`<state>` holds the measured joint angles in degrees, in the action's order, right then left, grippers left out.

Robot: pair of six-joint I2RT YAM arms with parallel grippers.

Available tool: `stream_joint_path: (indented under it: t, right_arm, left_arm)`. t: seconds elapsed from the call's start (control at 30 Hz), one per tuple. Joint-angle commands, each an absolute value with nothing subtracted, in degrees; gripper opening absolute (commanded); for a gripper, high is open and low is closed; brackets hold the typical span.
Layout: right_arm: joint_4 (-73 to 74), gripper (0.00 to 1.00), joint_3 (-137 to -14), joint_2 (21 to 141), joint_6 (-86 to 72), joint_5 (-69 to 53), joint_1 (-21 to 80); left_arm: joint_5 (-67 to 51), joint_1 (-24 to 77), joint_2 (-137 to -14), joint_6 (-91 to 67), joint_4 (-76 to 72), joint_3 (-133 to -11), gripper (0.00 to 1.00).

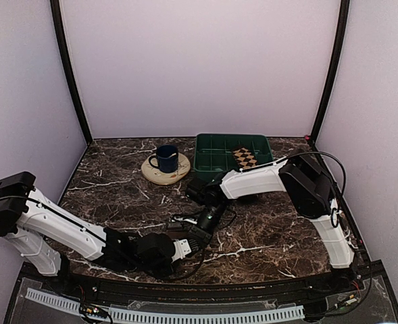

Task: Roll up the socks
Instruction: Roll the sock at the center of the board.

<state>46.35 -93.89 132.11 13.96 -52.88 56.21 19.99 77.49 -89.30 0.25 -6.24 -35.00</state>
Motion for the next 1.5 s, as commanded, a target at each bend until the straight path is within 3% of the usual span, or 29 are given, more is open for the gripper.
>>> stream_joint_path:
  t: [0.0,0.07,0.17,0.2,0.5,0.8,1.47]
  right_arm:
    - [48.21,0.02,-94.08,134.41,14.73,-50.62,55.99]
    - [48.25,0.02,-94.04,134.39,14.77,-50.55,55.99]
    - [48.25,0.02,-93.98,134.39,14.85,-50.5,55.94]
    - [48.25,0.02,-93.92,134.36,14.81,-50.46,55.9]
    - [46.13,0.13,-92.46,133.24,13.21,-49.75,55.13]
    - [37.98,0.24,-85.49,129.55,9.78,-54.19,52.94]
    - [10.22,0.28,-67.93,118.31,-7.74,-56.56,46.35]
  left_arm:
    - [19.74,77.78,-90.64,1.08,-4.19,-36.16,0.21]
    - [19.58,77.77,-91.23,1.06,-3.96,-36.34,0.19]
    - [19.02,77.7,-92.08,0.99,-4.13,-36.38,0.01]
    - [18.87,77.63,-92.31,0.93,-4.13,-36.45,0.0]
    - [15.41,76.24,-91.94,0.59,-1.89,-37.3,0.0]
    - [4.24,72.56,-93.01,-1.14,4.63,-41.49,0.0]
    - [-9.4,66.13,-94.6,-0.88,14.68,-48.46,0.0]
